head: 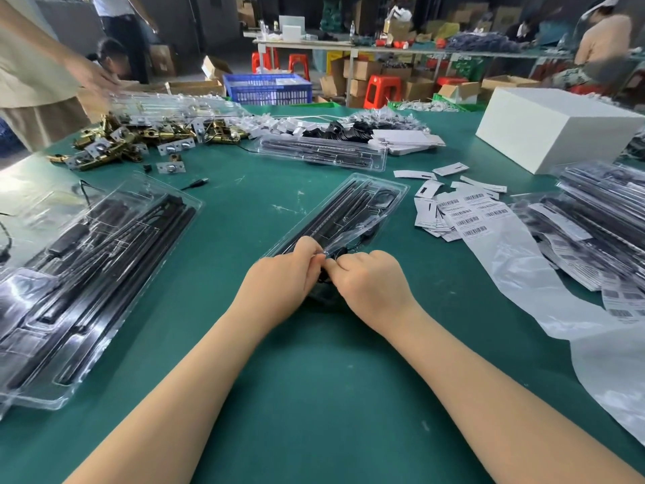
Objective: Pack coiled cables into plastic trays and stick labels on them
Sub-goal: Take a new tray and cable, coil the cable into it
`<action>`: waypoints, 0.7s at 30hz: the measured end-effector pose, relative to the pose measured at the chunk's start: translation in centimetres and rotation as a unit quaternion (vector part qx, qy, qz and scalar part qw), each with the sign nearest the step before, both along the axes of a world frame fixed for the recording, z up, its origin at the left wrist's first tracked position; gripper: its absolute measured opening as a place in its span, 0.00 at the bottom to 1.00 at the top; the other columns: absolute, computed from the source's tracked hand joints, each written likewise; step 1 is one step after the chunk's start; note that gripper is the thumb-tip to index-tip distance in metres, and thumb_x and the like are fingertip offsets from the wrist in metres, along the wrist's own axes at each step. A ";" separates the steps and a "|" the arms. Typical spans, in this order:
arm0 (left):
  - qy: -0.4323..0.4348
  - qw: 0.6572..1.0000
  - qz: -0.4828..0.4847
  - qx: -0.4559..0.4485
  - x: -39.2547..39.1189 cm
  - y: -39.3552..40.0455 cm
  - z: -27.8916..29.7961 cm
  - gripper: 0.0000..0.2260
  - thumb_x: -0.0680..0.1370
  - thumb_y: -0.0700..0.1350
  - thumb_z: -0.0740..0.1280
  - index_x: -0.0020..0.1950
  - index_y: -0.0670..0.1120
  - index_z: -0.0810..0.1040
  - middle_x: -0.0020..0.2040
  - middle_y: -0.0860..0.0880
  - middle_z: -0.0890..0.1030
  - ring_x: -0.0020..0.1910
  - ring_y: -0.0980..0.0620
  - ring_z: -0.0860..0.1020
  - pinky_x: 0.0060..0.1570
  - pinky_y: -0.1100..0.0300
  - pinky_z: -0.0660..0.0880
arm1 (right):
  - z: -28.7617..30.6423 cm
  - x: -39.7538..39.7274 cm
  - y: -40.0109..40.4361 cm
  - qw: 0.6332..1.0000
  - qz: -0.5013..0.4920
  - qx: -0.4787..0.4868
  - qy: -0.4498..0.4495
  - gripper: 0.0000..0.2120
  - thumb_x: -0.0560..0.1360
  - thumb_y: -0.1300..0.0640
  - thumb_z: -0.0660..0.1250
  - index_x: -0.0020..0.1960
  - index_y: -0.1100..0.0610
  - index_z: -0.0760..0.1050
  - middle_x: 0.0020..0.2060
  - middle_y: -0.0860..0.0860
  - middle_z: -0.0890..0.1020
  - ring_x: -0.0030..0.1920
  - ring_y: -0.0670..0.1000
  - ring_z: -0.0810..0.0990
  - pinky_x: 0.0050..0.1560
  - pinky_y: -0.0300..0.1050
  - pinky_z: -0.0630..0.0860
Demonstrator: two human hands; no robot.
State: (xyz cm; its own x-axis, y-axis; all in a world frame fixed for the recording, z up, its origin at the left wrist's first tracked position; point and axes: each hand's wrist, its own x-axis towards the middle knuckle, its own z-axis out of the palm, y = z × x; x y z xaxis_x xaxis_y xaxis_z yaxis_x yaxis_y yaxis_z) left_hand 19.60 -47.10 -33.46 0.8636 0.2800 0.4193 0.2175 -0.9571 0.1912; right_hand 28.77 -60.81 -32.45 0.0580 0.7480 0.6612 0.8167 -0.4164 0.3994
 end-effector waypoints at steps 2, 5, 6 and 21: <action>0.000 1.000 -0.005 -0.002 0.0 -0.1 0.1 0.16 0.80 0.55 0.47 0.56 0.48 0.68 0.26 0.56 0.67 0.27 0.45 0.66 0.30 0.57 0.59 | 0.1 0.3 0.1 0.998 -0.019 -0.059 -0.005 0.09 0.66 0.58 0.74 0.30 0.51 0.78 0.22 0.47 0.73 0.23 0.48 0.74 0.26 0.41 0.61; 0.007 1.000 -0.007 0.000 -0.1 -0.1 0.2 0.14 0.82 0.54 0.48 0.56 0.48 0.68 0.26 0.56 0.65 0.26 0.46 0.65 0.30 0.56 0.57 | 1.0 0.2 0.7 0.983 -0.064 -0.171 0.005 0.04 0.62 0.55 0.74 0.32 0.48 0.80 0.25 0.45 0.77 0.26 0.45 0.77 0.27 0.39 0.60; 0.008 1.000 -0.006 -0.001 -0.2 -0.1 0.2 0.14 0.82 0.54 0.49 0.57 0.48 0.68 0.26 0.56 0.65 0.27 0.46 0.65 0.30 0.56 0.57 | 1.1 0.1 0.8 0.978 -0.075 -0.195 0.016 0.02 0.65 0.55 0.73 0.36 0.48 0.81 0.28 0.45 0.79 0.30 0.45 0.79 0.29 0.40 0.60; 0.030 0.999 -0.014 -0.033 -0.6 -0.1 0.0 0.18 0.73 0.65 0.58 0.57 0.57 0.73 0.45 0.53 0.82 0.44 0.49 0.80 0.40 0.57 0.74 | -0.8 1.2 -0.1 0.872 -0.096 -0.166 0.450 0.18 0.79 0.39 0.56 0.64 0.42 0.75 0.58 0.48 0.75 0.64 0.55 0.66 0.57 0.50 0.65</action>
